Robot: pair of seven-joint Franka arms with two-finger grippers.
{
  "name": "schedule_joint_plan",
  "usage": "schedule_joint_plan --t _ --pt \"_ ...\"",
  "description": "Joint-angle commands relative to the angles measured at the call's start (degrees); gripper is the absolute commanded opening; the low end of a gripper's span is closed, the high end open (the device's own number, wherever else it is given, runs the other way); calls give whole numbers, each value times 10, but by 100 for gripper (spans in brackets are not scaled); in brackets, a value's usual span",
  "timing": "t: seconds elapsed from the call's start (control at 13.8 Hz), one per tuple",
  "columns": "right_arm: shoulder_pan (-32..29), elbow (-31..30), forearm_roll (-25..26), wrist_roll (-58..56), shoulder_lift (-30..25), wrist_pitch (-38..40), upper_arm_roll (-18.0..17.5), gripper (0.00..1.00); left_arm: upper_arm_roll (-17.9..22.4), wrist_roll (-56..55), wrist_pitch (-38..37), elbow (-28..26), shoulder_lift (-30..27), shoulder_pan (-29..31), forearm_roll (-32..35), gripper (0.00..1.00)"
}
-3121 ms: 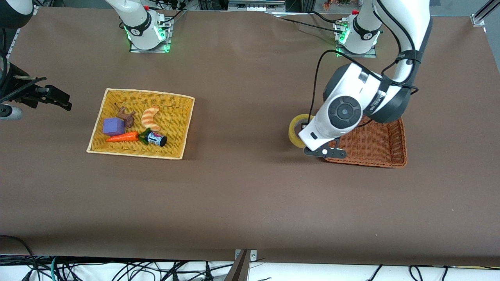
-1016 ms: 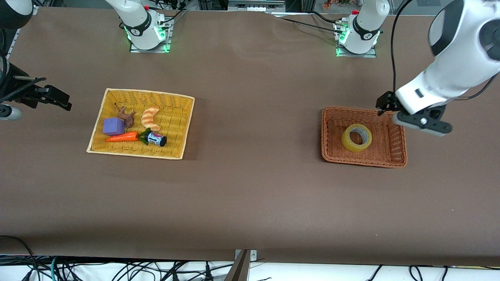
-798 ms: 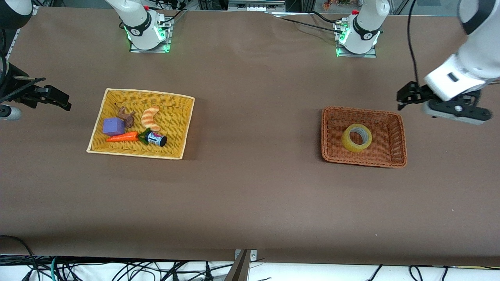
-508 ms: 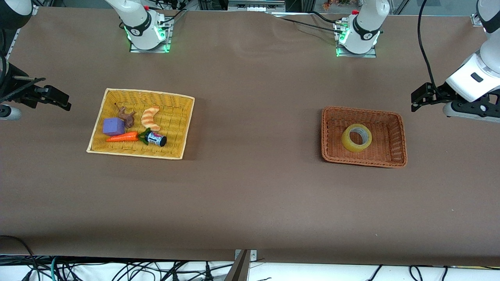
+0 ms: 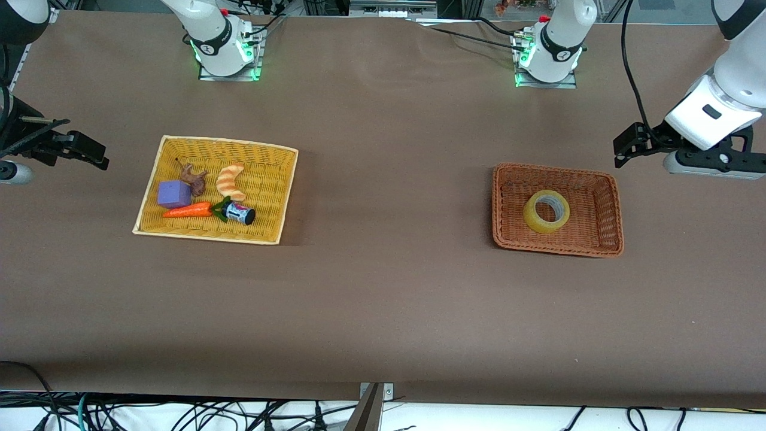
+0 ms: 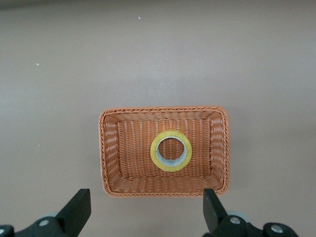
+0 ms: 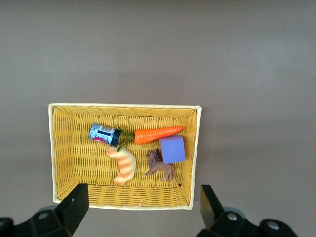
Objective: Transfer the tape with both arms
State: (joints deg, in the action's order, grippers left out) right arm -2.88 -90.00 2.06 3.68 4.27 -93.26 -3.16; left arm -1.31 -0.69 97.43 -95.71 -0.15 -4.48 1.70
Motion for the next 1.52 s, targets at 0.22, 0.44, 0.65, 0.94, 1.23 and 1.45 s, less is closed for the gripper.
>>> schedule_joint_plan --t 0.22,0.44,0.65,0.94,1.23,1.45 --pt "-3 1 -8 -5 -1 1 2 100 4 13 -8 -14 -15 10 -10 100" --pt "-3 1 -9 -5 -1 0 2 100 -36 12 -8 -13 -14 51 -10 100" --pt "-3 1 -8 -5 -1 0 2 100 -42 10 -9 -13 -15 53 -11 100" --pt "-3 1 -8 -5 -1 0 2 100 -43 10 -29 -4 -11 54 -10 100" --pt "-3 1 -8 -5 -1 0 2 100 -43 10 -29 -3 -10 54 -9 100" --pt "-3 1 -8 -5 -1 0 2 100 -44 9 -29 -3 -10 53 -8 100"
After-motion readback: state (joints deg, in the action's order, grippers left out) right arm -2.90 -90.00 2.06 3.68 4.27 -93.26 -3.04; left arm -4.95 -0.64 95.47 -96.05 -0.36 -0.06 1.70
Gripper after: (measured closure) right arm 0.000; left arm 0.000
